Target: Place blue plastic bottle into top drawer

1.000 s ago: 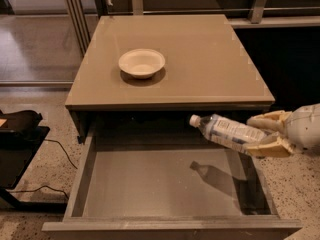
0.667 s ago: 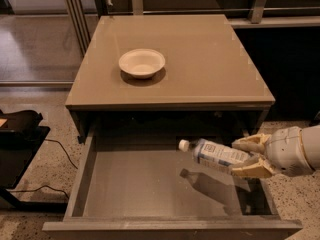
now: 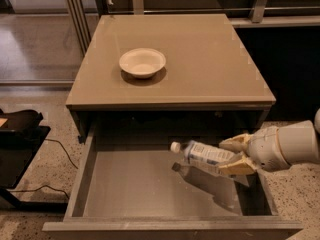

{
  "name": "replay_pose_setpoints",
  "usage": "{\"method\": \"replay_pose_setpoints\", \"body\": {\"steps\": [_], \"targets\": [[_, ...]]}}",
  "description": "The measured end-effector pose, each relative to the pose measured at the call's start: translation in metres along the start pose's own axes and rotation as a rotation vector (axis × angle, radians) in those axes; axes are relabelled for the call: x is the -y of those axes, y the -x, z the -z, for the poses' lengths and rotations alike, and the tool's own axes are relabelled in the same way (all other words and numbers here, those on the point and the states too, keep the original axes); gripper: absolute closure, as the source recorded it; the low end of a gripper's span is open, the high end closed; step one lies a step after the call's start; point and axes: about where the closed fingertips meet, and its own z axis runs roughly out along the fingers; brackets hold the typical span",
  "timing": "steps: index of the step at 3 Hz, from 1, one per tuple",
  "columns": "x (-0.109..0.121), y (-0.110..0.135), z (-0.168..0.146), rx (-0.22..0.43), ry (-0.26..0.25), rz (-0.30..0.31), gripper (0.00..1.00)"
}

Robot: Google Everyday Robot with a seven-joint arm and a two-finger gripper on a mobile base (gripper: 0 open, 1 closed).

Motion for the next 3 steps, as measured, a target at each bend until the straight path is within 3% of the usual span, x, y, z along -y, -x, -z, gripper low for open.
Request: {"method": "replay_pose_setpoints", "body": {"steps": [2,3], "targets": [[0.018,-0.016,-0.051,0.023,0.024,-0.061,1.00],[0.011,-0.034,-0.102,-0.001,0.067,-0.079,1.00]]}}
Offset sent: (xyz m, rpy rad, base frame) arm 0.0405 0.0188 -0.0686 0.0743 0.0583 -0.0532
